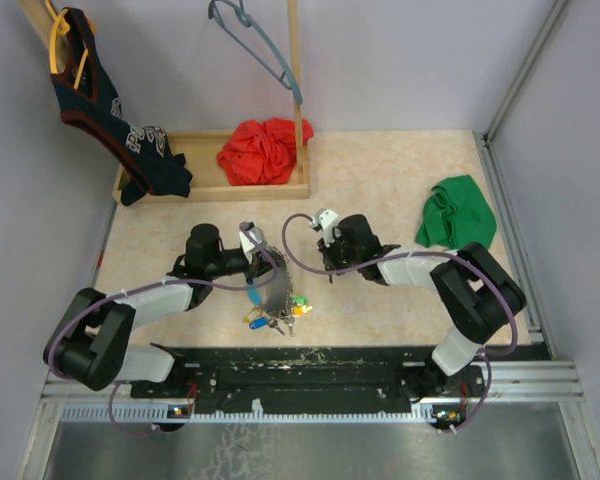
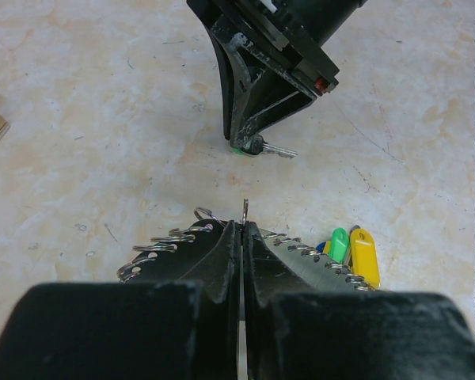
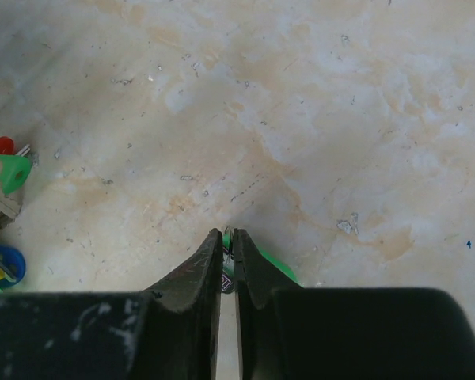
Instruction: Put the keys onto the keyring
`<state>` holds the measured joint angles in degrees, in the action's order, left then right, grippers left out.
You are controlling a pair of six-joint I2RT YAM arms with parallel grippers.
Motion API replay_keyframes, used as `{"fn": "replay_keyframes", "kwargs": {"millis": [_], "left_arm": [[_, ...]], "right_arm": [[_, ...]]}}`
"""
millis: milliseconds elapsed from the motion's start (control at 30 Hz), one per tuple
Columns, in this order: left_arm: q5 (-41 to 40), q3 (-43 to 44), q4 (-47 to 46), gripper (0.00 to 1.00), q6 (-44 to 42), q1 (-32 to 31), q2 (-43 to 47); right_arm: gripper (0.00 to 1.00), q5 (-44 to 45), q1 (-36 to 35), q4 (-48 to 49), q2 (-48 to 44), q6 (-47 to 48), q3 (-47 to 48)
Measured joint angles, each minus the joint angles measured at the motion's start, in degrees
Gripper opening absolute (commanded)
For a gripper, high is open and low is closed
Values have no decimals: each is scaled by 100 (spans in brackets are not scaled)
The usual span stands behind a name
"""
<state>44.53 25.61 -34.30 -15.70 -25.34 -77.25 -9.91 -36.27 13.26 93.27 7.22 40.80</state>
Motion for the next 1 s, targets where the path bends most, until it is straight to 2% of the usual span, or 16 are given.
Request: {"fn": "replay_keyframes", "kwargs": {"millis": [100,200,500,800,1000], "left_arm": [[-4,0,0,1,0,0,0],[-15,0,4,1,0,0,0],[-39,0,7,1,2,0,0],[-48,59,50,1,4,0,-11],[-57,96,55,1,4,0,-35]], "right_arm": [[27,0,0,-693,0,-61,367],[31,28,0,-1375,0,-116,785],[33,214,17,-3141,109,-372,2026],[34,-157,175,-4127,979,-699,2769],[36,-131,175,-4374,1231,-800,3049]]}}
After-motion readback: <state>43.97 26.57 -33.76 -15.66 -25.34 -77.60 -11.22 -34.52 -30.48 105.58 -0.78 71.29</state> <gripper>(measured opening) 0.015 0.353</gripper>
